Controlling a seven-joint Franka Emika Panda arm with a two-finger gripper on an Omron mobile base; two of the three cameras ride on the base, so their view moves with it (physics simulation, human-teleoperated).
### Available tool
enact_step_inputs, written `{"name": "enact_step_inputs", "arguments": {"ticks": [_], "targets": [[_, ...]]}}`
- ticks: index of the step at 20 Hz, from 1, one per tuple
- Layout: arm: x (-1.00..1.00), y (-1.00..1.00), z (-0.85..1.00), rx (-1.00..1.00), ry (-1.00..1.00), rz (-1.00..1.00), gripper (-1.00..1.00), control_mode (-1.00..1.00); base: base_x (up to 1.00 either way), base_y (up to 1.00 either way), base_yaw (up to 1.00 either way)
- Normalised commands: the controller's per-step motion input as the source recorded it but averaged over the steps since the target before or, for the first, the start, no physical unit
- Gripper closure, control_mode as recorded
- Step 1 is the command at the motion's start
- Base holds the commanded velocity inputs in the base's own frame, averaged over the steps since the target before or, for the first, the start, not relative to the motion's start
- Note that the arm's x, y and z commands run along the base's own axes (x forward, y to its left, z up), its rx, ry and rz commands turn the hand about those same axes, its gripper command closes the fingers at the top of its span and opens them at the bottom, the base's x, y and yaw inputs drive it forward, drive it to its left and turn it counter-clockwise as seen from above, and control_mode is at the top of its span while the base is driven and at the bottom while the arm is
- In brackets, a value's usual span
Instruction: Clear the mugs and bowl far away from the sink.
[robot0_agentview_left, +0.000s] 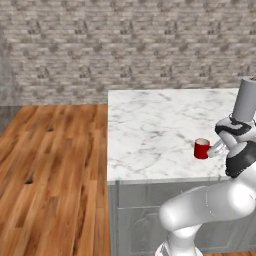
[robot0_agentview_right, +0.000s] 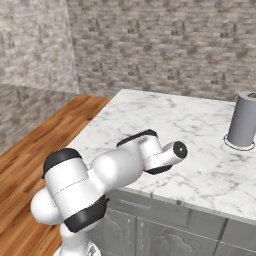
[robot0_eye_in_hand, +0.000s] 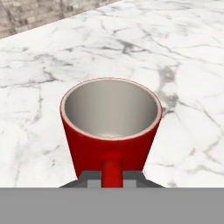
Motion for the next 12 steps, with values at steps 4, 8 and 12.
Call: {"name": "enact_step_inputs", "arguments": {"ticks": [4,8,12], "targets": [[0.0,0.0,0.0,0.0,0.0,0.0,-1.0,-1.0,0.0,0.0,0.0],[0.0,0.0,0.0,0.0,0.0,0.0,-1.0,-1.0,0.0,0.0,0.0],[0.0,0.0,0.0,0.0,0.0,0.0,-1.0,-1.0,0.0,0.0,0.0]]}}
